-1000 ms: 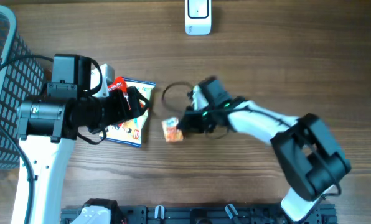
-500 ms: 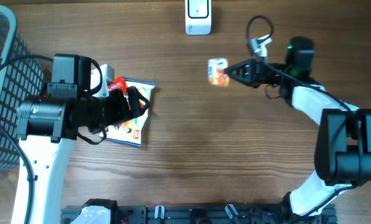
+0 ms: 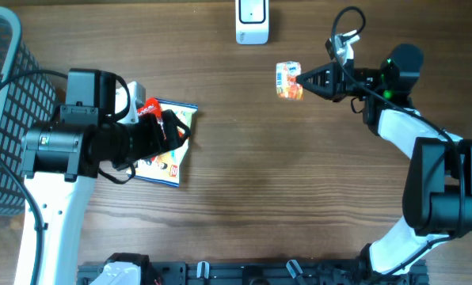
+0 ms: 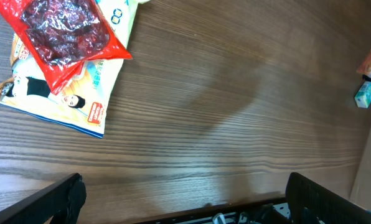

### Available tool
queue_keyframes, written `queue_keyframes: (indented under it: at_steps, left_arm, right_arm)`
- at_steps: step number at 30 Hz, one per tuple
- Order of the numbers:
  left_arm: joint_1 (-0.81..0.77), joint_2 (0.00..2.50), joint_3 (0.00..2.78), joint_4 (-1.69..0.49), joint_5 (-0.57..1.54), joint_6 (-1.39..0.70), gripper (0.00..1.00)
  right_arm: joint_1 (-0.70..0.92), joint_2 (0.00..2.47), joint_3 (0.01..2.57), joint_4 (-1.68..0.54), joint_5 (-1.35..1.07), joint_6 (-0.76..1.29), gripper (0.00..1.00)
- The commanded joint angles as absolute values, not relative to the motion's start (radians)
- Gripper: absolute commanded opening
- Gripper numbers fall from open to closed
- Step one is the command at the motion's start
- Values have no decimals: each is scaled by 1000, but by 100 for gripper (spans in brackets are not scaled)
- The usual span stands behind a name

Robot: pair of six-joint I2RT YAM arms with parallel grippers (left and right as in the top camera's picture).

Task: Scan the item barcode
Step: 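Lift the orange pack up to the white scanner with the right gripper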

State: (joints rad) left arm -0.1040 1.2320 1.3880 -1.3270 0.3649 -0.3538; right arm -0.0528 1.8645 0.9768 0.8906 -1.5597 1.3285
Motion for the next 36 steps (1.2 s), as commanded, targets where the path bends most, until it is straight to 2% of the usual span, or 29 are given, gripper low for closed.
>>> queue_keyframes:
  at_steps: [1, 11, 15, 20, 22, 24, 25, 27, 29, 31, 33, 36]
  left_arm:
    - [-109, 1232, 1385, -1324, 366, -348, 100]
    - [-109, 1232, 1385, -1324, 365, -348, 100]
    - [-109, 1232, 1385, -1324, 365, -348, 100]
    - [-109, 1232, 1385, -1324, 366, -348, 100]
    - [-109, 1232, 1385, -1324, 365, -348, 100]
    - [-109, 1232, 1385, -1324, 366, -348, 100]
    - [-109, 1232, 1385, -1324, 366, -348, 100]
    - [-109, 1232, 1385, -1324, 366, -348, 100]
    - [-109, 1232, 1385, -1324, 366, -348, 100]
    - [-109, 1232, 1385, -1324, 366, -348, 100]
    - [-109, 1232, 1385, -1324, 365, -348, 100]
    - [-109, 1232, 1385, -1324, 365, -348, 100]
  right_arm:
    - [-37, 1870, 984, 899, -1622, 1356, 4]
    - [-37, 1870, 984, 902, -1594, 1356, 4]
    - [-37, 1870, 984, 928, -1412, 1349, 5]
    - [-36, 1870, 986, 897, -1117, 1226, 5]
    - [-30, 1870, 1008, 764, -1012, 1086, 5]
    - [-7, 1870, 1054, 537, -859, 911, 5]
    - [17, 1870, 1103, 372, -722, 797, 5]
    - [63, 1870, 1195, 159, -518, 638, 5]
    - [139, 1870, 1325, -21, -216, 479, 4]
    - [223, 1870, 1393, -14, 59, 327, 5]
    - [301, 1872, 1406, 96, 288, 181, 4]
    - [402, 1919, 1406, 352, 418, -105, 5]
